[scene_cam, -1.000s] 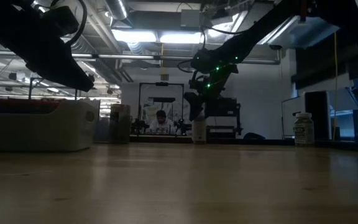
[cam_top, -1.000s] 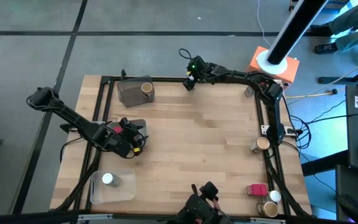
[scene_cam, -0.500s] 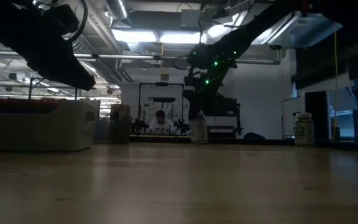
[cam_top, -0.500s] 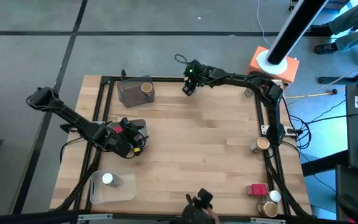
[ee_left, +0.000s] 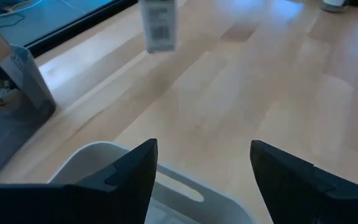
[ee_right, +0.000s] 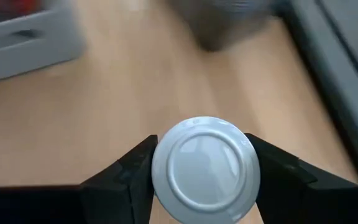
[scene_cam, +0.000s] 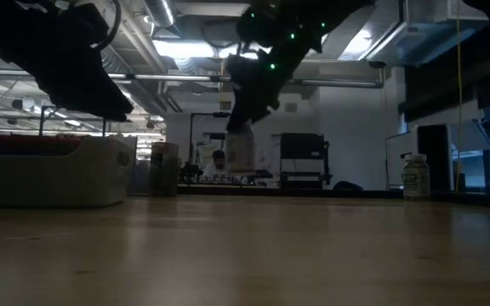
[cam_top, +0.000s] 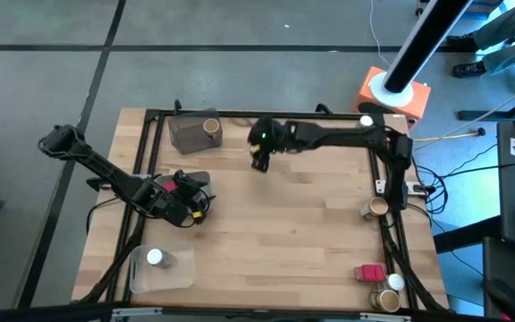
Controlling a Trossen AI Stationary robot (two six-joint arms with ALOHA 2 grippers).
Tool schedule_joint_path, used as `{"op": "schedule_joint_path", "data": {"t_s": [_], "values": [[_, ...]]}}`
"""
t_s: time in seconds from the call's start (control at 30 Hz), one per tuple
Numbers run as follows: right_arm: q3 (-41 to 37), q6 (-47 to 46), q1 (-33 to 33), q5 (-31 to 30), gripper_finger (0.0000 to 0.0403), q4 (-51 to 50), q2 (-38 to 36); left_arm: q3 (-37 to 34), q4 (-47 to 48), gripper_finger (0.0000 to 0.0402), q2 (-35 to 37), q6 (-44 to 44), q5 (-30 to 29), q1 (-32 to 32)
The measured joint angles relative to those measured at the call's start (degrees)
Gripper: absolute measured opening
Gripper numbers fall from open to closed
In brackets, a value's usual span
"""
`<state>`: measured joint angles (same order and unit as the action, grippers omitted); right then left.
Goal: Sort spices by type
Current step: Put the top left white seasoning bottle into the transparent bin
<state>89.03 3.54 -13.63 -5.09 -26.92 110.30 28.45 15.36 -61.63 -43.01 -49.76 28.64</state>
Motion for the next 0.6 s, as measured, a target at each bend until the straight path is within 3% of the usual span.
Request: {"op": "schedule_joint_path", "data": {"t_s": [0.17,0.6], "values": [[0.00,0.05,5.68,0.62,0.0206,0.11,0.00,0.00,-0.57,0.0241,0.00,0.69,0.04,2.35],[0.04,-0.55,17.40,10.29,0.0206,0.60,0.77,0.00,-1.50,0.0241,0.00,-1.41,0.05,7.95]]}}
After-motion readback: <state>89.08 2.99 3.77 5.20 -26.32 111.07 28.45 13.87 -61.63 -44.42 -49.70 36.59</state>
